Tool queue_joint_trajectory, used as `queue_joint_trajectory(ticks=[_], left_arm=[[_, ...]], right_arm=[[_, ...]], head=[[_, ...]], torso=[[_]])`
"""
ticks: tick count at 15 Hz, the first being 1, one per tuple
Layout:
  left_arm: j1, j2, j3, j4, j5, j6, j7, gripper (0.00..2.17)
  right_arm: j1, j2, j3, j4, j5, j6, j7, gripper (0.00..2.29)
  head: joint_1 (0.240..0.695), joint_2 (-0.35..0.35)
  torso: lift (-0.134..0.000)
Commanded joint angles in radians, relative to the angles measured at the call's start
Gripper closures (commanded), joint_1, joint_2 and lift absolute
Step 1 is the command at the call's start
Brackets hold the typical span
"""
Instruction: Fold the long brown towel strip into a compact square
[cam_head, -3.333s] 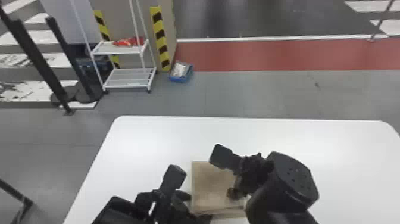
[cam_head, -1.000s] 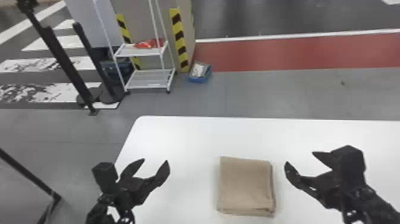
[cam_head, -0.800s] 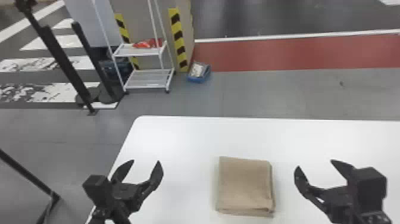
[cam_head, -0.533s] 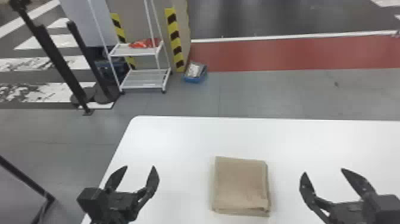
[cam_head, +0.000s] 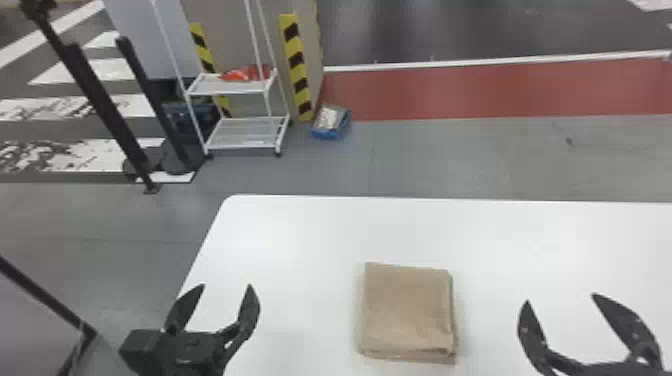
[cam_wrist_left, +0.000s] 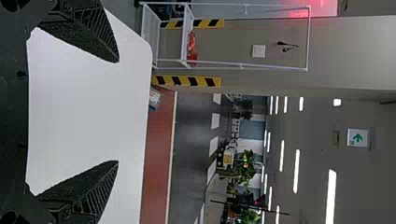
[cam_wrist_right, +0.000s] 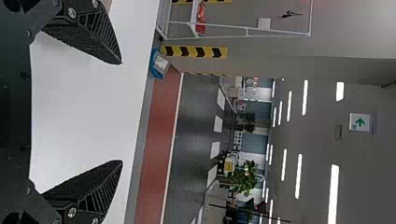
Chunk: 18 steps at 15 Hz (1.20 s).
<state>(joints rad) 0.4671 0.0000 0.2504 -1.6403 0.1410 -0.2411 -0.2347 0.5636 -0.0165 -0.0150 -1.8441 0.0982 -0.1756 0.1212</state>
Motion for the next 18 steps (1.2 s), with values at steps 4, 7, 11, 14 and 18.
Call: queue_joint_trajectory(ticks=[4,7,11,14,18], left_arm=[[0.021,-0.003,0.012,-0.032,0.002,0.032,0.000,0.11],[0.027,-0.003,0.012,-0.044,0.002,0.044,0.000,0.11],[0.039,-0.003,0.012,-0.059,0.005,0.044,0.000,0.11],[0.041,-0.003,0.012,-0.062,0.008,0.044,-0.003,0.11],[0.044,-0.003,0.012,-0.062,0.009,0.044,-0.008,0.11]], right_arm=[[0.001,-0.010,0.004,-0.001,-0.014,0.006,0.000,0.14],[0.002,-0.013,0.007,-0.003,-0.014,0.015,0.000,0.14],[0.001,-0.013,0.009,-0.001,-0.014,0.019,0.000,0.14],[0.002,-0.013,0.009,-0.001,-0.014,0.019,0.000,0.14],[0.006,-0.013,0.010,0.000,-0.014,0.012,0.000,0.14]], head=[[0.695,0.180],[0.695,0.183],[0.695,0.186],[0.695,0.186],[0.695,0.186]], torso=[[0.000],[0.000],[0.000],[0.000],[0.000]])
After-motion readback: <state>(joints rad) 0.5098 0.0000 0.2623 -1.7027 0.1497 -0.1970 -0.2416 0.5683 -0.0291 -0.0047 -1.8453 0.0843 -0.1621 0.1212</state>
